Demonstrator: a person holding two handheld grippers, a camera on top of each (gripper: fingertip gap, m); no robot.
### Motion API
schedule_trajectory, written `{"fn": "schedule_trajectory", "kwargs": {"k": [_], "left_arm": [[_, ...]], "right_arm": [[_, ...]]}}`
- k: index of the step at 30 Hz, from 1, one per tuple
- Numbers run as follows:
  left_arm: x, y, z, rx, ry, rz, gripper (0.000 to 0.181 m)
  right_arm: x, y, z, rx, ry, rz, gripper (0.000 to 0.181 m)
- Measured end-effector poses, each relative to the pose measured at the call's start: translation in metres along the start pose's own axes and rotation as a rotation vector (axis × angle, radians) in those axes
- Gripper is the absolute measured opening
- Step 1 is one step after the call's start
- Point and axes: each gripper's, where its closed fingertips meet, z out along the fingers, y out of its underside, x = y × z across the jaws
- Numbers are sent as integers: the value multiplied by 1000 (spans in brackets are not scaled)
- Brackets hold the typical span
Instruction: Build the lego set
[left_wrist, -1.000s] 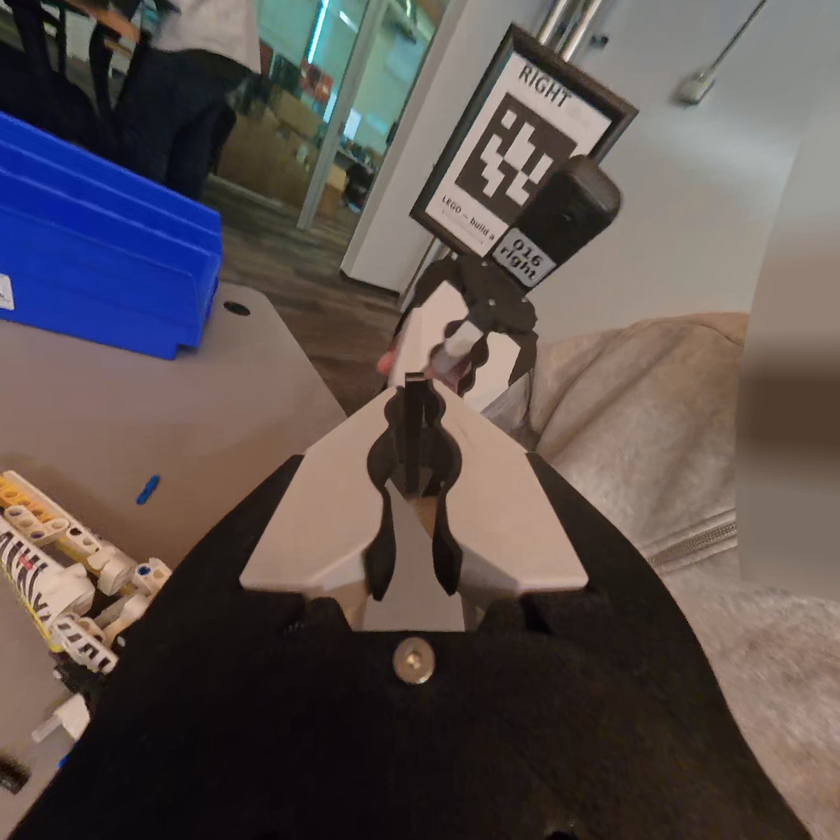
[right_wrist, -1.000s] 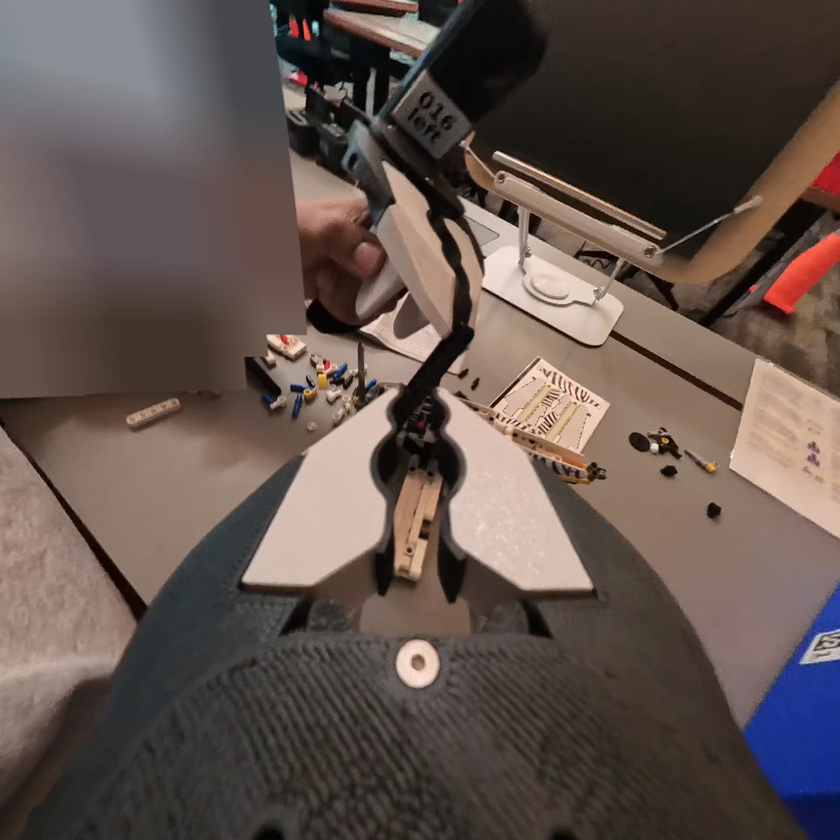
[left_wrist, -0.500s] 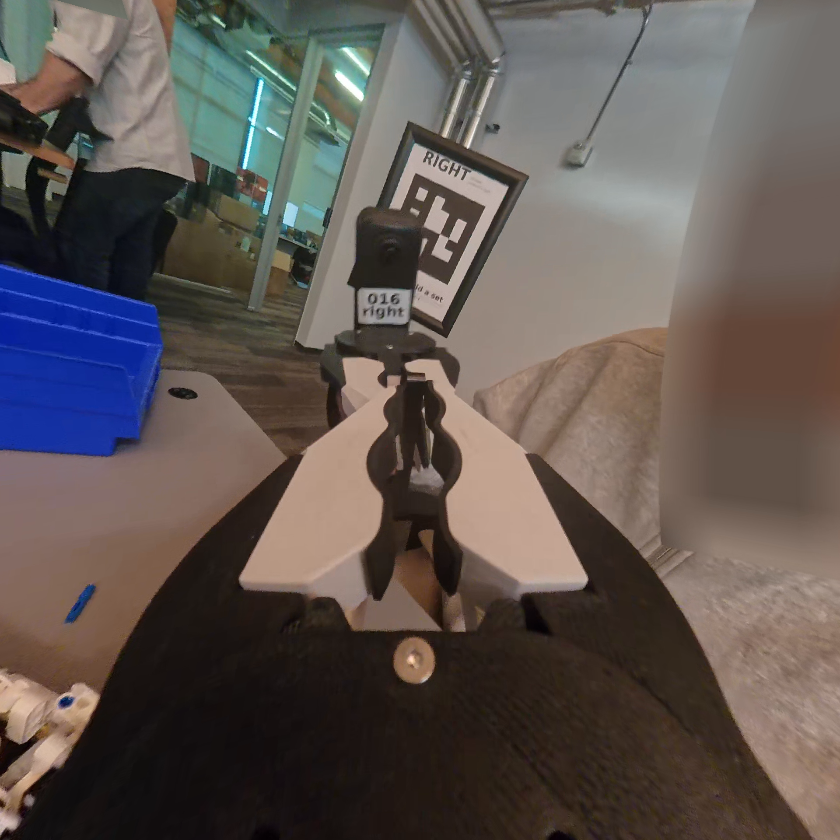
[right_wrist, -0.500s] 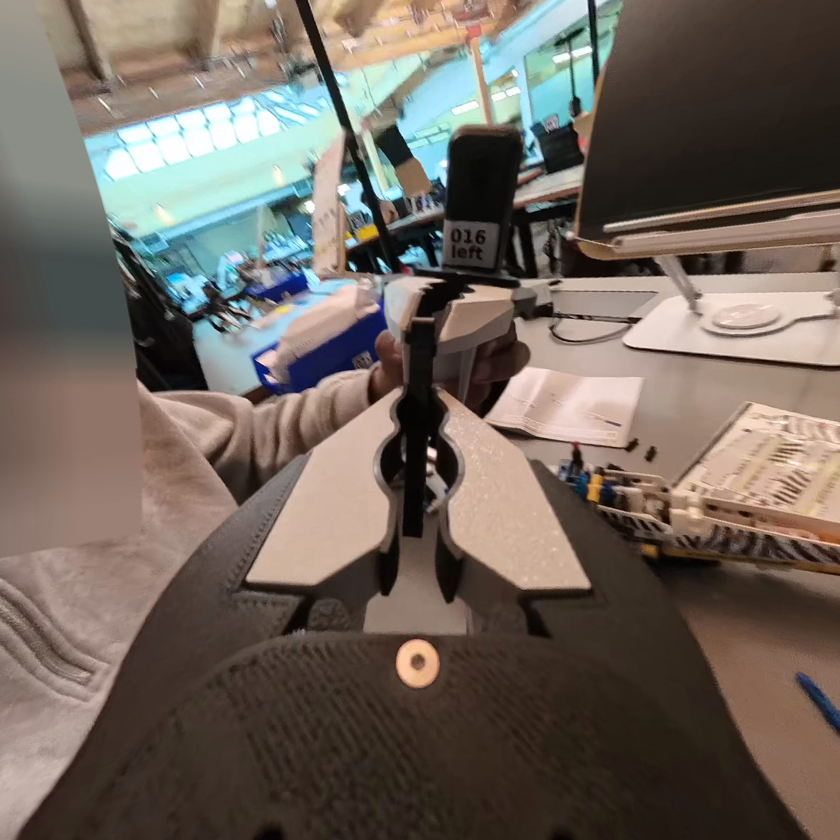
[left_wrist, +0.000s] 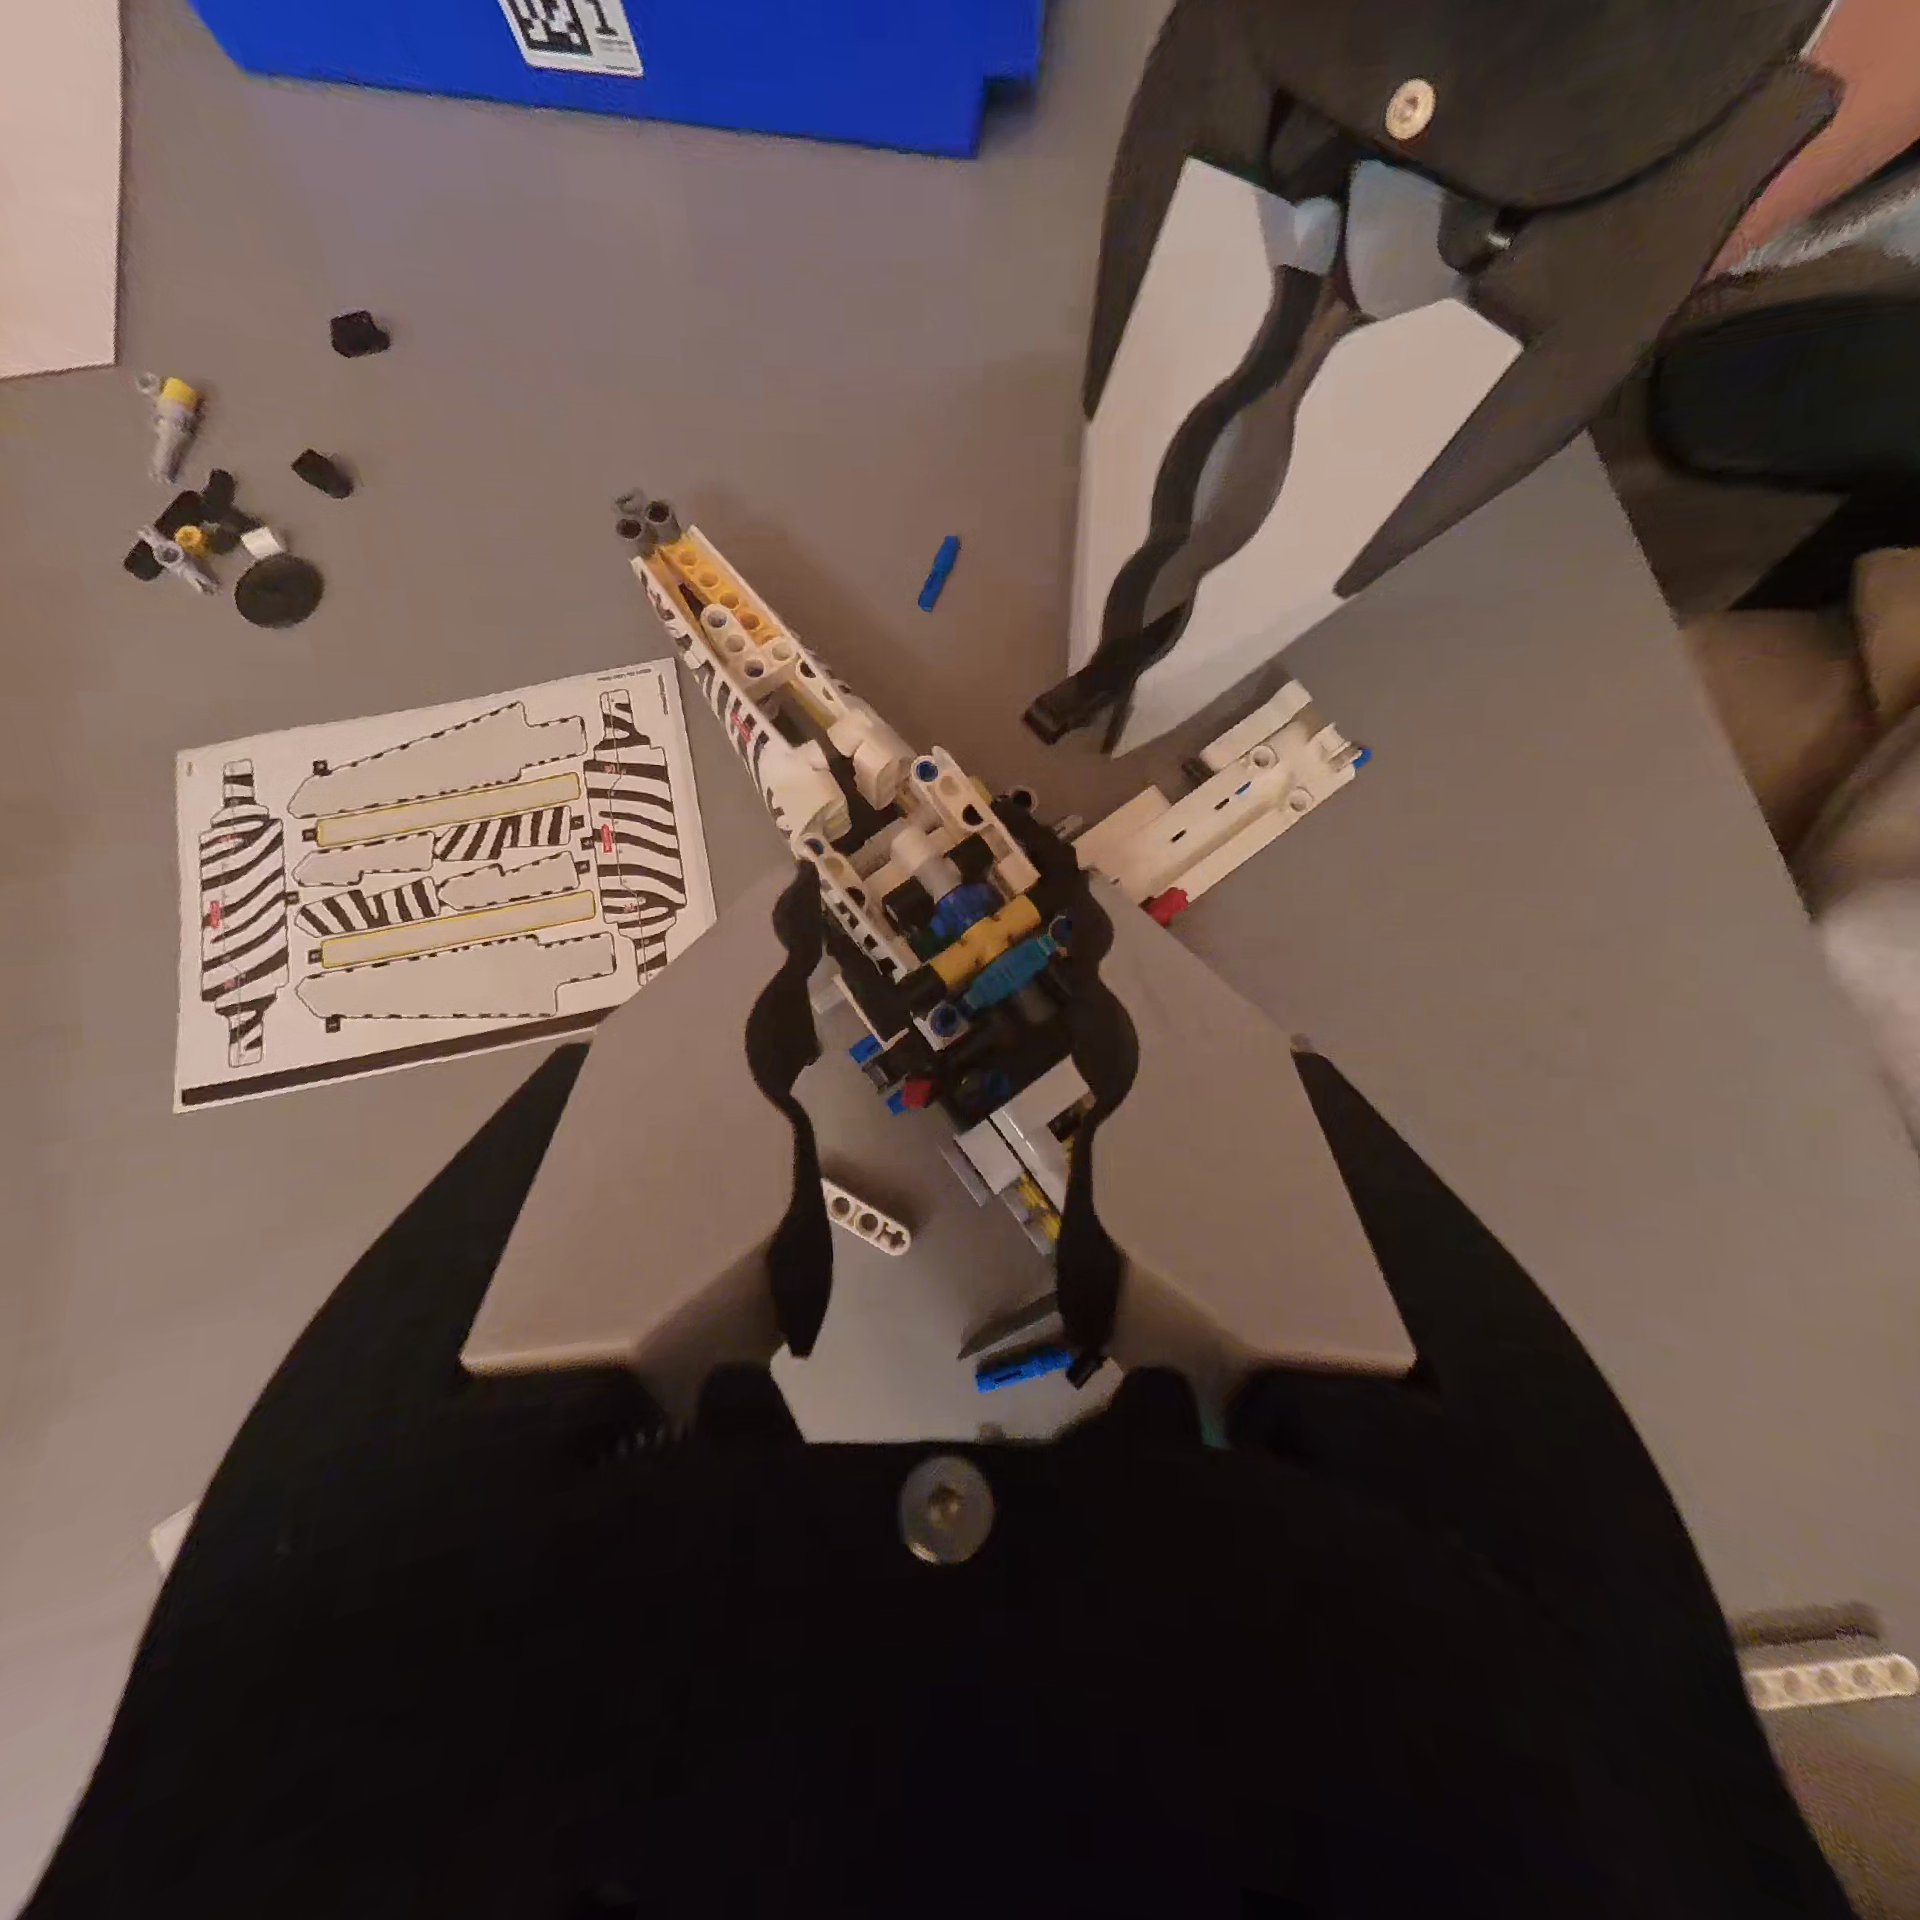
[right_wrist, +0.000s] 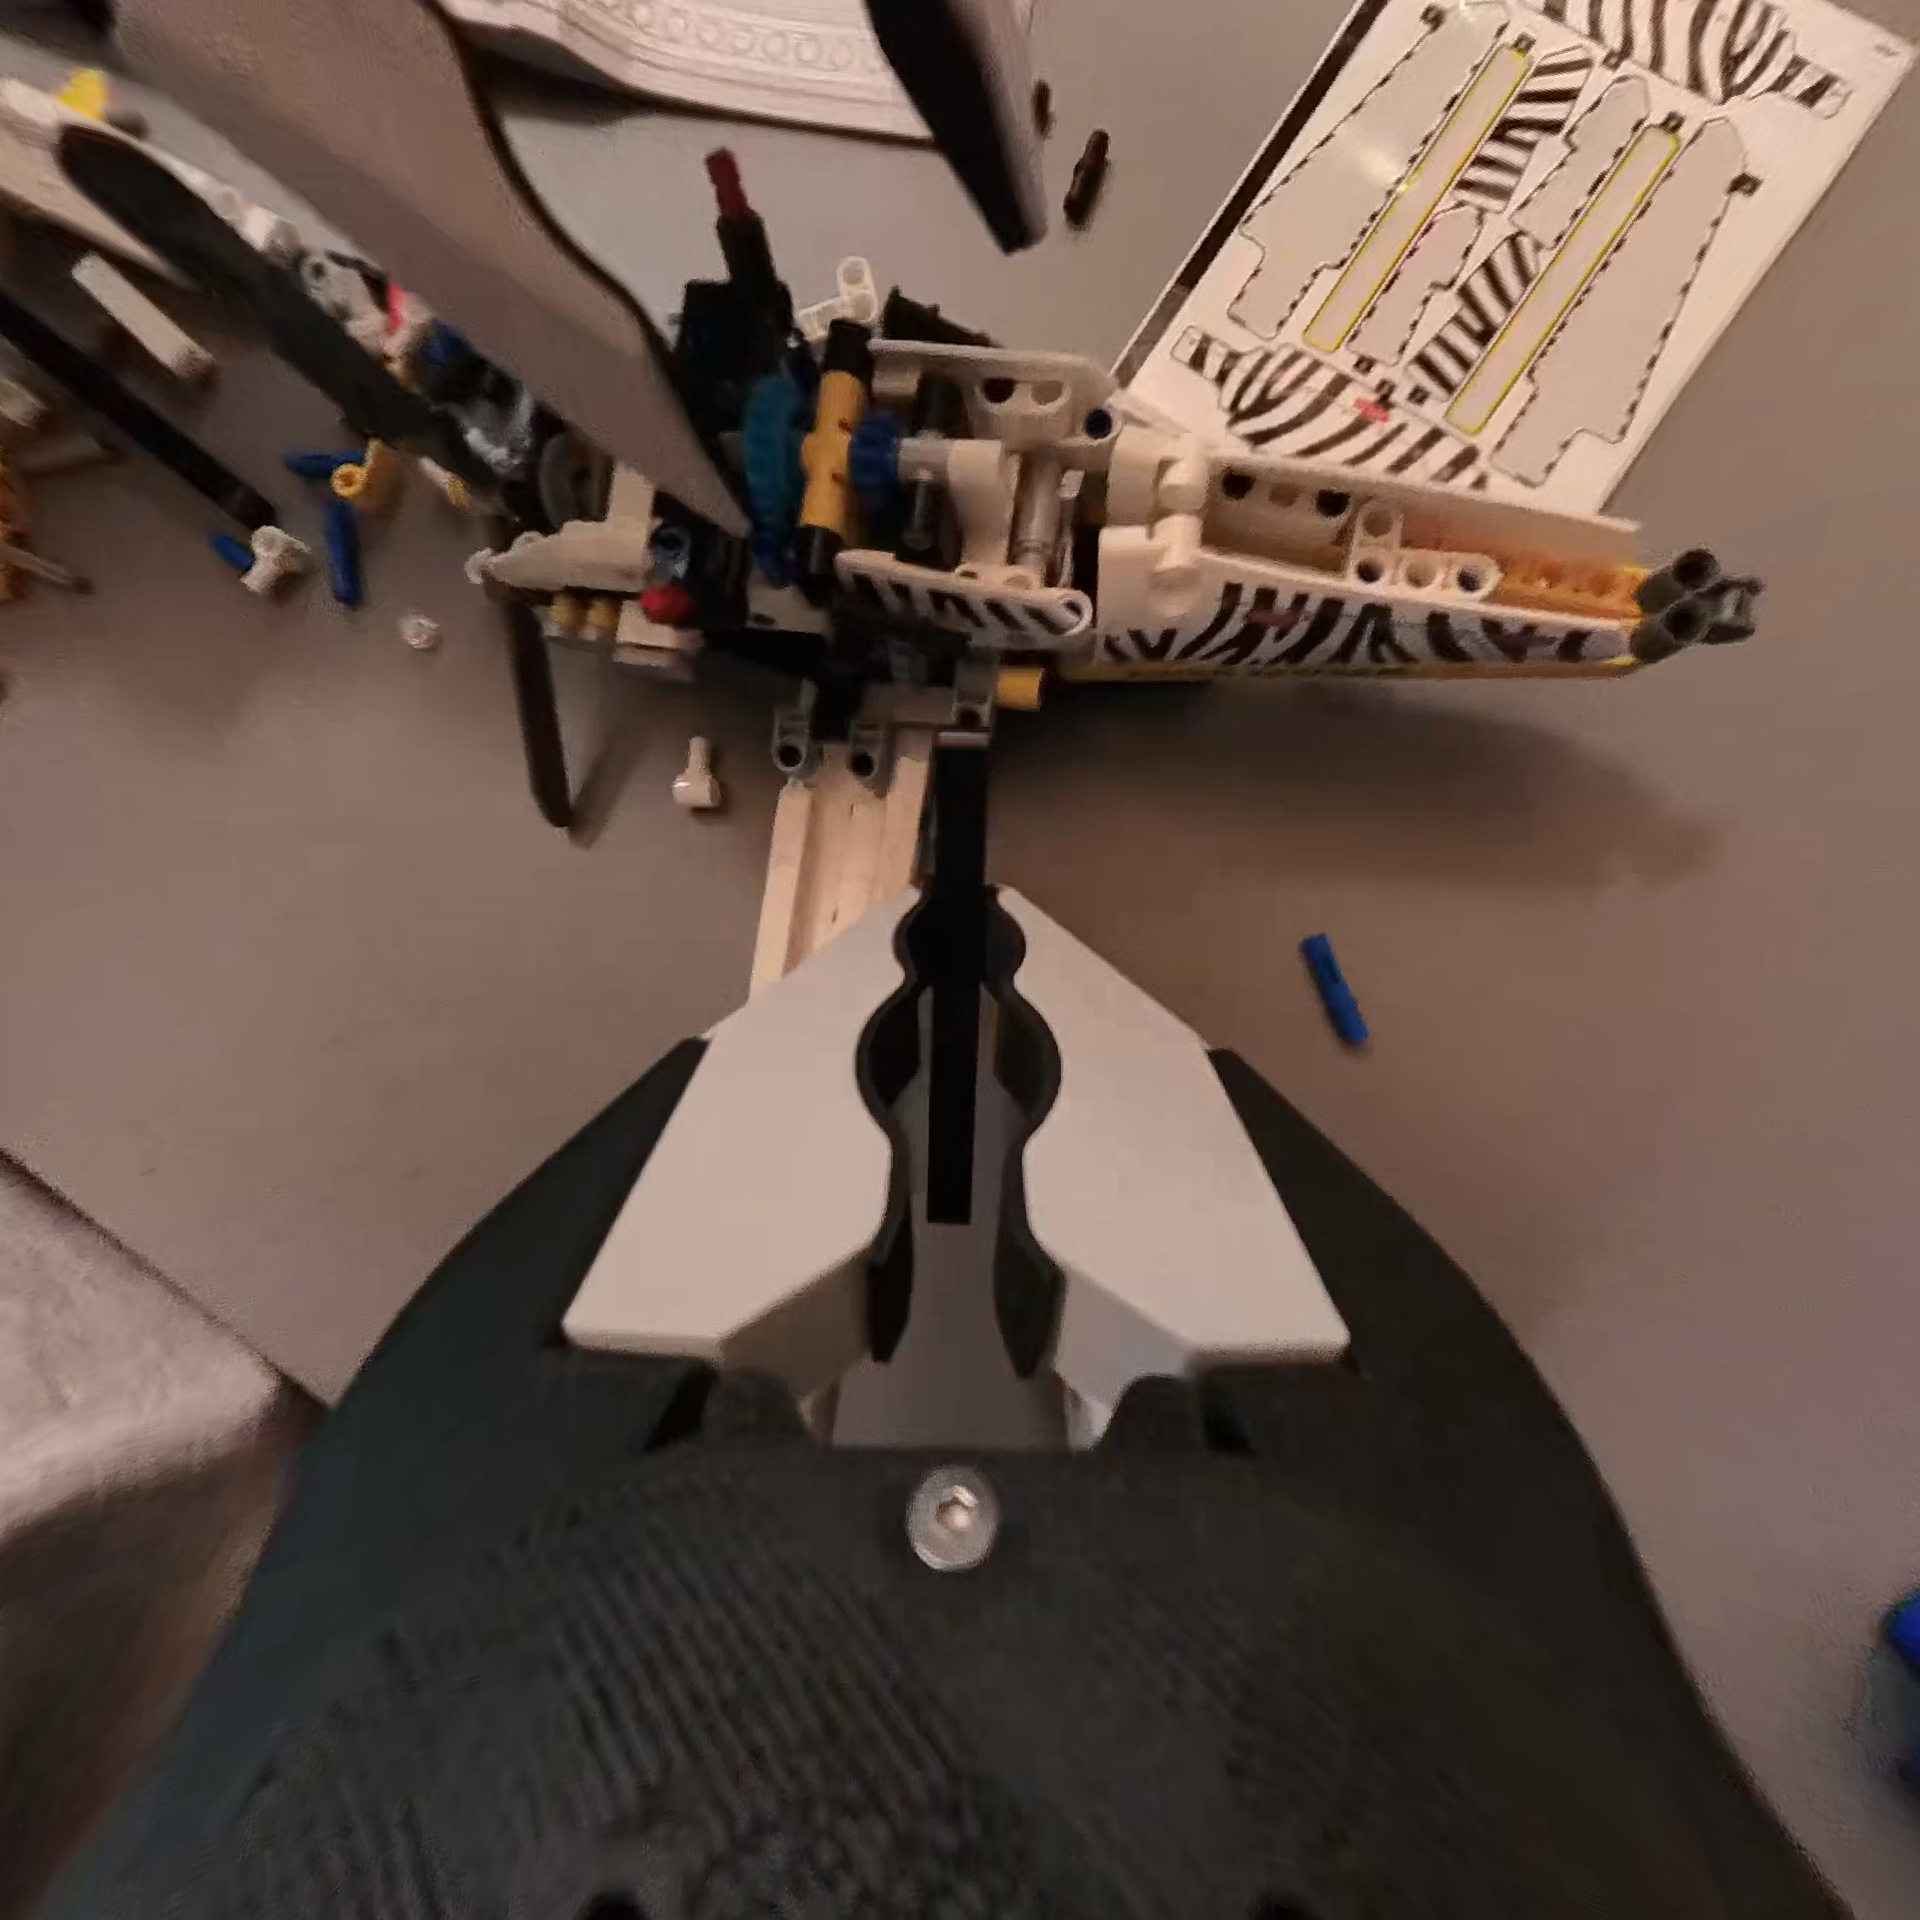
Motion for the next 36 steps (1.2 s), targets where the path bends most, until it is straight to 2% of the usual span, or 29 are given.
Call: {"fn": "schedule_trajectory", "kwargs": {"k": [4, 12, 29, 32, 36], "left_arm": [[-1, 6, 6, -38, -14, 23, 47], [1, 8, 13, -38, 2, 23, 54], [2, 9, 17, -48, -3, 29, 54], [2, 8, 17, -52, -8, 18, 53], [1, 8, 18, -54, -7, 1, 53]], "right_arm": [[-3, -11, 5, 13, -74, 61, 6], [-2, -8, 14, -52, -137, 119, 6], [-12, -7, 16, -78, -232, 65, 6], [-8, -6, 15, -102, -169, 24, 7], [-2, -5, 13, -159, 6, -68, 6]]}}
